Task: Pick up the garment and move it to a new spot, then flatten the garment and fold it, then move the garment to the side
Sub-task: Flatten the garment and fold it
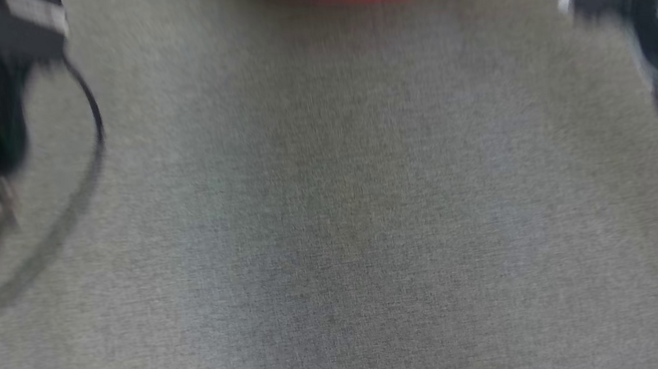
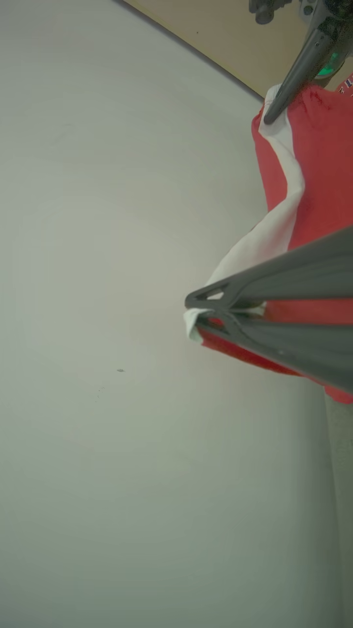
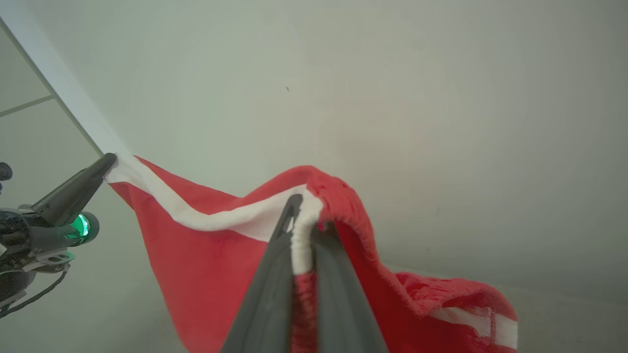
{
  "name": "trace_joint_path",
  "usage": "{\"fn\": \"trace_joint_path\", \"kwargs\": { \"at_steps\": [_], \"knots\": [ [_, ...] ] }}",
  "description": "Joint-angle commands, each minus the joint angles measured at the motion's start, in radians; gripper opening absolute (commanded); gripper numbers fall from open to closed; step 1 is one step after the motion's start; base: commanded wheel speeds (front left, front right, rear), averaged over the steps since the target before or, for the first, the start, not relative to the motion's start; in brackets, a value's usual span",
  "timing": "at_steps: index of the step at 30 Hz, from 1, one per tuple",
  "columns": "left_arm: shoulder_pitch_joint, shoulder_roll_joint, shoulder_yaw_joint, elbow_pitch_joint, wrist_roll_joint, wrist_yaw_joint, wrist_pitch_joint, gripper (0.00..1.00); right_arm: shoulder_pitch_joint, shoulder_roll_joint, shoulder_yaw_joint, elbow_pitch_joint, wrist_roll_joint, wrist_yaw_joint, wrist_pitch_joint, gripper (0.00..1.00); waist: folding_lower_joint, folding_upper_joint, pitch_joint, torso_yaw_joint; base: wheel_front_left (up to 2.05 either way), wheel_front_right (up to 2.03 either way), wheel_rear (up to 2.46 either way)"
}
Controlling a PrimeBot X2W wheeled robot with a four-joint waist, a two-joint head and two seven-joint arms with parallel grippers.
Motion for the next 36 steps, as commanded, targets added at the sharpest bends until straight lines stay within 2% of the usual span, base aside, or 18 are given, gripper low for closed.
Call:
{"fn": "trace_joint_path", "kwargs": {
  "at_steps": [1,2,5,9,10,16,25,29,36],
  "knots": [
    [0.118,0.011,0.042,-0.056,0.002,0.001,-0.005,0.0,0.101,-0.032,0.021,-0.057,0.036,-0.002,-0.025,0.0,0.0001,0.0,-0.098,0.001,0.0,0.0,0.0],
    [0.244,-0.001,0.082,-0.108,0.011,0.002,-0.005,0.0,0.208,-0.075,0.049,-0.113,0.063,-0.002,-0.046,0.0,0.0001,0.0,-0.135,0.009,0.0,0.0,0.0],
    [0.401,0.004,0.114,-0.187,0.049,0.009,-0.005,0.0,0.336,-0.136,0.081,-0.19,0.08,-0.002,-0.077,0.0,0.0001,0.0,-0.173,0.016,0.0,0.0,0.0],
    [0.61,0.006,0.136,-0.274,0.07,0.017,-0.005,0.0,0.489,-0.184,0.125,-0.274,0.111,-0.002,-0.103,0.0,0.0001,0.0,-0.202,0.012,0.0,0.0,0.0],
    [0.61,0.006,0.136,-0.274,0.07,0.017,-0.005,0.0,0.489,-0.184,0.125,-0.274,0.111,-0.002,-0.103,0.0,0.0001,0.0,-0.202,0.012,0.0,0.0,0.0],
    [0.865,0.006,0.145,-0.306,0.089,0.021,-0.006,0.0,0.656,-0.228,0.192,-0.338,0.117,-0.002,-0.132,0.0,0.0001,0.0,-0.239,0.003,0.0,0.0,0.0],
    [1.126,-0.068,0.198,-0.229,0.197,0.005,-0.006,0.0,0.87,-0.258,0.223,-0.341,0.104,-0.002,-0.156,0.0,0.0001,0.0,-0.312,0.017,0.0,0.0,0.0],
    [1.201,-0.102,0.272,-0.206,0.219,0.001,-0.006,0.0,0.944,-0.248,0.245,-0.331,0.089,-0.002,-0.156,0.0,0.0001,0.0,-0.347,0.018,0.0,0.0,0.0],
    [1.31,-0.116,0.32,-0.246,0.289,0.001,-0.006,0.0,1.031,-0.234,0.307,-0.353,0.075,-0.002,-0.155,0.0,0.0001,0.0,-0.364,0.021,0.0,0.0,0.0]
  ]
}}
